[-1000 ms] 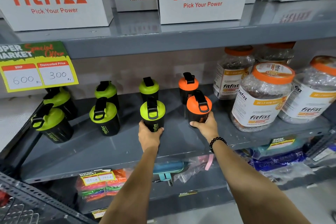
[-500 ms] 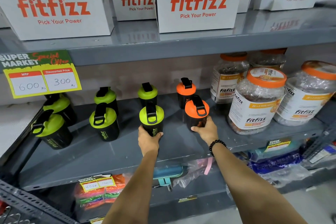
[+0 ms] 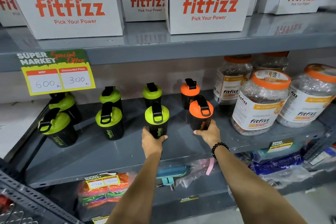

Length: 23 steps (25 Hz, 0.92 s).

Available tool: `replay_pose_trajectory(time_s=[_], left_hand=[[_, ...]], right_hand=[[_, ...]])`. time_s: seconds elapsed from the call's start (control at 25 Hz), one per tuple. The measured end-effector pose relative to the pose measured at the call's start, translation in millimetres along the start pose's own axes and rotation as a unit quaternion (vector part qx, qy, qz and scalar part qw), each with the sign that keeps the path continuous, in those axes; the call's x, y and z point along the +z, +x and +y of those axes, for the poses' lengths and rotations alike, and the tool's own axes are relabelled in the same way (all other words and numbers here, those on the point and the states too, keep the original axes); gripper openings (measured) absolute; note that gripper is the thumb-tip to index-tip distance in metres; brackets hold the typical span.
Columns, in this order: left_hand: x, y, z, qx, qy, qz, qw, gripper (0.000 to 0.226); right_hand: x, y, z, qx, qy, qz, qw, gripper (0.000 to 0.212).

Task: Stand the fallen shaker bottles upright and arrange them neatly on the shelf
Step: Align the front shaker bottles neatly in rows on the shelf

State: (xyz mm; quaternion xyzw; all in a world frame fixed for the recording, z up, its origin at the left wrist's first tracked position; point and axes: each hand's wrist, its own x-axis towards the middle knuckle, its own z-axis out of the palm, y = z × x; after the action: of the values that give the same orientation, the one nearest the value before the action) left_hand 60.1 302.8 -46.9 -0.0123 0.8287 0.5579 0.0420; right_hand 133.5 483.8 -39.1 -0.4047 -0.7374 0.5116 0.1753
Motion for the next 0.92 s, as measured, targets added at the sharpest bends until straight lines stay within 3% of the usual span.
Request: replay_pose_trajectory(time_s=[0.2,0.4,0.6,0.92], left_hand=[[-26.3,3.4,-9.2,0.028,0.025,-0.029,0.999,0.089],[-80.4,6.5,-32.2,0.048,0.059,-0.052,0.996,0.083],[-162.0,17.9,-58.8,0.057,0.07,-0.045,0.995,0.077],[-268.2,70.2,-95.9,0.009,0.072,0.05,0.996,0.072]], right_hand=[[16.5,-20.7,0.0,0.013,0.011,0.087,0.996,0.053],[55.7,-61.3,-6.6,0.015,0.003,0.131,0.991,0.058],[121.6,-120.0,-30.8,0.022,0.003,0.093,0.995,0.075],[235.4,-164.0,-84.1,-0.025,-0.005,-0.011,1.0,0.074]])
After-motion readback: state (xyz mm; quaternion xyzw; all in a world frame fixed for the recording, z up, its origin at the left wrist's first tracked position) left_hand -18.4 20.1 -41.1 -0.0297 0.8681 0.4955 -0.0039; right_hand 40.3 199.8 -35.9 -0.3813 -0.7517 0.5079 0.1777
